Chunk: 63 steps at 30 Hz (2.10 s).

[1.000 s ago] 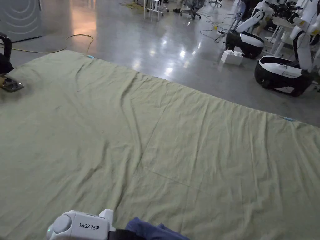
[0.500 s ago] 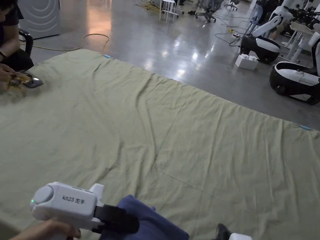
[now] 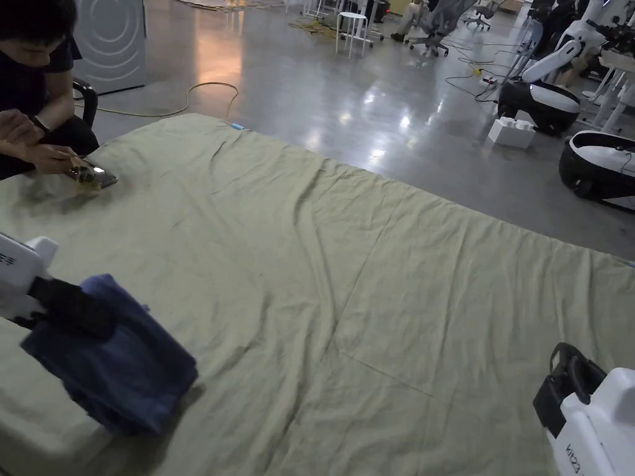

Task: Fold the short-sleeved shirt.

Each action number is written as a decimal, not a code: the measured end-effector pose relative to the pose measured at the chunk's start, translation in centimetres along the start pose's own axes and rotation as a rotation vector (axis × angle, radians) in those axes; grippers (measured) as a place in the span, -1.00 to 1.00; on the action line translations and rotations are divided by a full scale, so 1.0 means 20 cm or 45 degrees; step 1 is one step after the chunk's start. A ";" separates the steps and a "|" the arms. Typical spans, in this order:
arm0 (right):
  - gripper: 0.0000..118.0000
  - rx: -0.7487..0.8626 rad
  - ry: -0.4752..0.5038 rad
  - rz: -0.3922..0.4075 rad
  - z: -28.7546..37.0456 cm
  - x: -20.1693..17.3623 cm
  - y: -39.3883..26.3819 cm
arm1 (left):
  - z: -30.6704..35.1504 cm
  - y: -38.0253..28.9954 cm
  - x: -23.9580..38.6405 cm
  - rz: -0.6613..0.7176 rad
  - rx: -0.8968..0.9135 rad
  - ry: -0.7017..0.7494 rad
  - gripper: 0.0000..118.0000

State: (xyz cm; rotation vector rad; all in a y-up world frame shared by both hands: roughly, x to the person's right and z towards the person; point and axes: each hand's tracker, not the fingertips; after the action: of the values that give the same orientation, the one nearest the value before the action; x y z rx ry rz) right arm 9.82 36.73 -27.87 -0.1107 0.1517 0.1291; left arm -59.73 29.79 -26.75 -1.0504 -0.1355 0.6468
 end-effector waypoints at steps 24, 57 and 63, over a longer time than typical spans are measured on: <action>-0.99 -0.015 -0.054 -0.014 0.04 0.09 -0.04 | 0.09 -0.05 0.22 -0.395 0.356 1.231 0.15; -0.99 -0.020 -0.182 -0.058 -0.05 0.06 -0.15 | -0.67 -0.78 1.78 -0.800 1.317 0.462 -0.96; -0.99 -0.010 -0.209 -0.093 -0.04 0.08 -0.18 | -0.76 -0.82 1.78 -0.773 1.258 0.428 -0.97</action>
State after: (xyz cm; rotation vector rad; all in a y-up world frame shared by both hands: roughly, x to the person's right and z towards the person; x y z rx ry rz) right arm 11.79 33.37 -28.47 -0.1131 -0.0166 0.0652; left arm -17.83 32.51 -27.57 -0.1143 0.1535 -0.0625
